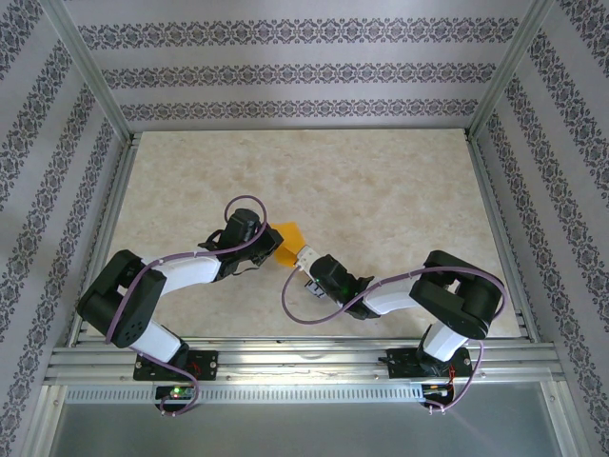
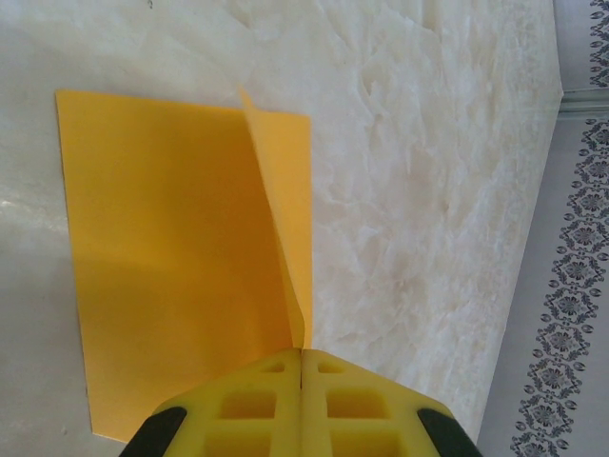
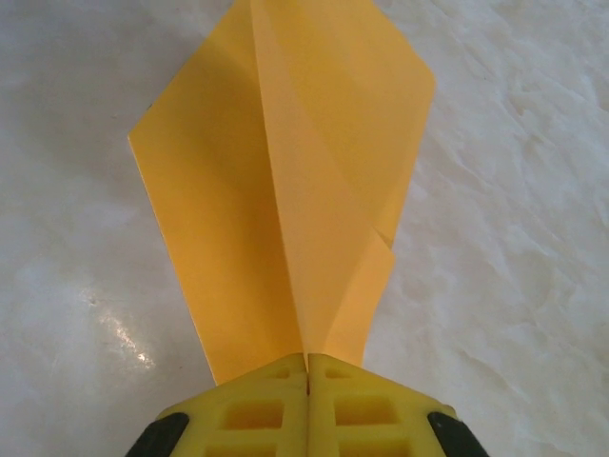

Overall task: Fold a paper plane with a square sheet of paper (pick it up from the middle)
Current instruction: Fourth fold the wing at the center of the table.

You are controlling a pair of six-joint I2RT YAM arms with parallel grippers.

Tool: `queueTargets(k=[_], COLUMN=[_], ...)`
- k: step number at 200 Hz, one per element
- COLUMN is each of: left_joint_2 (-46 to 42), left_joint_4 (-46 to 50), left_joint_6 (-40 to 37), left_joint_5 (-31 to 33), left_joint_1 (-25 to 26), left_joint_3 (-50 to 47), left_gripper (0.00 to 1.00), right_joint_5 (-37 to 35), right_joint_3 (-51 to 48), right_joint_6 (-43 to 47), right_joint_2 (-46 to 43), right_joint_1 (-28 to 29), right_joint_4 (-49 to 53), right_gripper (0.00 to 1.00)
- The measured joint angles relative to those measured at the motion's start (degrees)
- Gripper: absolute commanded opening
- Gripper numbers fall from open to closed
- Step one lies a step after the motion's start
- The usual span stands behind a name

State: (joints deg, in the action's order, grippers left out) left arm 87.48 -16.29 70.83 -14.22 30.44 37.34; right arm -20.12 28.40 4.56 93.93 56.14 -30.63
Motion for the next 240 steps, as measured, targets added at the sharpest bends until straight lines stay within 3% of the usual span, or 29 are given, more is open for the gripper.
queueTargets(k=[22,53,94,171,240], left_joint_2=[-0.02,-0.61,-4.72,-8.37,-8.37], left_joint_4=[0.02,0.96,4.48,8.39,8.41], left_joint_6=[-0.04,-0.44,-1.97,-4.15,-4.22], left_joint_5=[0.22,0.83,2.36,4.92,5.05], left_joint_1=[0.0,-0.15,-0.74,-1.36,-1.36], left_joint_3=[0.0,0.0,0.0,0.0,0.0], left_gripper=[0.11,0.35,0.46,0.49,0.48], right_joint_5=[0.94,4.96,14.62,32.94,36.81], right_joint_3=[0.0,0.0,0.0,0.92,1.79], right_joint_6=[-0.66,-3.21,-9.33,-24.06,-29.66], right_joint_2=[0.0,-0.02,-0.02,1.03,4.11], right_joint_1=[-0.57,-2.49,-6.29,-13.84,-14.43], right_joint_4=[-0.11,-0.11,-1.25,-4.63,-5.01], right_gripper=[0.0,0.0,0.0,0.0,0.0])
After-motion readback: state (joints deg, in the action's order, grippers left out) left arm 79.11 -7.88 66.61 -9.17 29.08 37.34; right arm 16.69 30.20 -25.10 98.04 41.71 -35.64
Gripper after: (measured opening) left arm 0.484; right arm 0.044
